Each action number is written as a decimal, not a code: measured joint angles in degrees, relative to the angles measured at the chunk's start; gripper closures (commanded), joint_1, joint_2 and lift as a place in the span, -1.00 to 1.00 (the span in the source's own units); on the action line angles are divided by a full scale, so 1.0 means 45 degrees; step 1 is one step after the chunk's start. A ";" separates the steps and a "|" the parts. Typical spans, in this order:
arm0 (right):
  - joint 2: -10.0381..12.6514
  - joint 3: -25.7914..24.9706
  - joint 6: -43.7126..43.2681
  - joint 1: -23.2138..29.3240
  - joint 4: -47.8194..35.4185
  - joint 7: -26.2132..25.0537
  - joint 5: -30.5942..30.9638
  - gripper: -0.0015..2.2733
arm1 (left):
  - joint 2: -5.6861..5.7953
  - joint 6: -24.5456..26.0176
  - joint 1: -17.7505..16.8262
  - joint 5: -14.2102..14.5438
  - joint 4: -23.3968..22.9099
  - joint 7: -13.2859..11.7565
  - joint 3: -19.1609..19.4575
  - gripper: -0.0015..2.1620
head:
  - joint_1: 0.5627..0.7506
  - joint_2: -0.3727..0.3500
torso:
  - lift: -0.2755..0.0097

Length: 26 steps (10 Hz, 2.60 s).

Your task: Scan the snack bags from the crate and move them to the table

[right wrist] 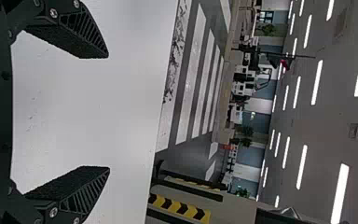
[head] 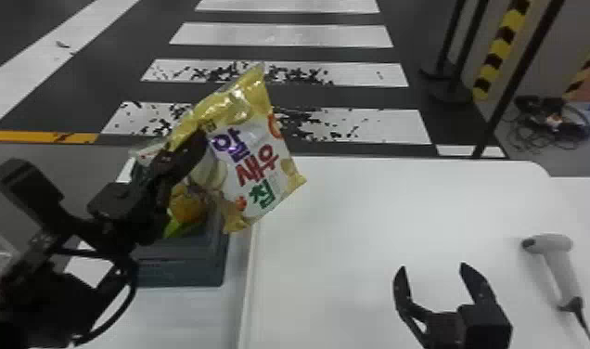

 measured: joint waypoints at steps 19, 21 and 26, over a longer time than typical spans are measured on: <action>0.0097 -0.1416 -0.1900 -0.0066 0.0778 -0.1842 -0.0789 -0.88 | -0.1620 0.7391 -0.5291 0.2416 0.6553 -0.1116 -0.3080 0.91 | 0.41 -0.94 | 0.27; 0.0111 -0.1413 -0.2008 -0.0070 0.0781 -0.1842 -0.0792 -0.88 | -0.1944 0.8431 -0.5973 0.2186 0.7764 -0.1149 -0.3098 0.91 | 0.41 -0.94 | 0.27; 0.0113 -0.1413 -0.2354 -0.0050 0.0789 -0.1842 -0.0884 -0.88 | -0.2807 0.8651 -0.7423 0.0795 1.0681 -0.1340 -0.3387 -0.57 | 0.41 -0.94 | 0.27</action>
